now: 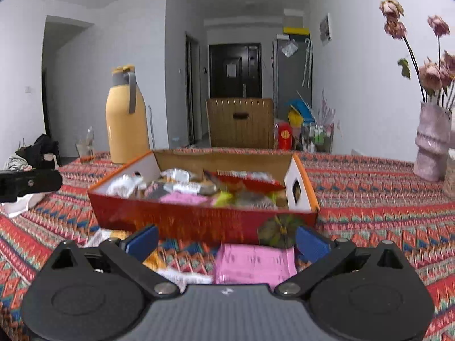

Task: Organize snacks
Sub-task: 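Withdraw both tools from the box toward the snack pile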

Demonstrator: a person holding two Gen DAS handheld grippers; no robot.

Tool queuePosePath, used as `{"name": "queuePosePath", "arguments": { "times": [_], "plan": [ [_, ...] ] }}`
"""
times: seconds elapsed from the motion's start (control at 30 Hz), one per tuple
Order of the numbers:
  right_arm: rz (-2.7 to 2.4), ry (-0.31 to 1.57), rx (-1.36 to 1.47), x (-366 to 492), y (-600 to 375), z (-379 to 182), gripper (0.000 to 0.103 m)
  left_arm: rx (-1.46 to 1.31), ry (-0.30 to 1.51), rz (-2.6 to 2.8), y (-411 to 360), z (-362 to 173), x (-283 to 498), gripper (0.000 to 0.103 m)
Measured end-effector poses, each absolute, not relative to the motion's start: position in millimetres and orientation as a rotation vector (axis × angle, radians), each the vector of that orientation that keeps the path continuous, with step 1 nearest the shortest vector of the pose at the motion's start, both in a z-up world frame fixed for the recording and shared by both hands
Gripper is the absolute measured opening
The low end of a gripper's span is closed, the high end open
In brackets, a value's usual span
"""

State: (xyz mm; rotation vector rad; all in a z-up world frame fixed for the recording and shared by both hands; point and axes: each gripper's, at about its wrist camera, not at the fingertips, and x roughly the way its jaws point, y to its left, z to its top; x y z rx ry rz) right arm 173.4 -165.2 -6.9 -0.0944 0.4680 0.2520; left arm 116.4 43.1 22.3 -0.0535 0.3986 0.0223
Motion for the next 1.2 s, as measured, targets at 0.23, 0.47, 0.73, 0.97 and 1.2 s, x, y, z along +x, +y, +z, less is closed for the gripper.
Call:
{"name": "queuePosePath", "arguments": {
  "times": [0.23,0.47,0.73,0.97,1.2],
  "plan": [
    [0.219,0.531,-0.088,162,-173,-23,0.103,-0.03,0.434,0.045,39,-3,118,0.103],
    [0.202,0.558,-0.1,162,-171,-28,0.103,-0.076,0.455,0.044,47,-13,122,0.103],
    [0.146,0.649,-0.143,174,-173,-44,0.103,-0.104,0.476,0.034,52,-15,125,0.103],
    [0.131,0.743,-0.145,185,-179,-60,0.103,-0.106,0.498,0.028,51,-17,128,0.103],
    [0.133,0.753,-0.123,190,-178,-62,0.103,-0.107,0.519,0.026,51,-20,130,0.103]
  ]
}}
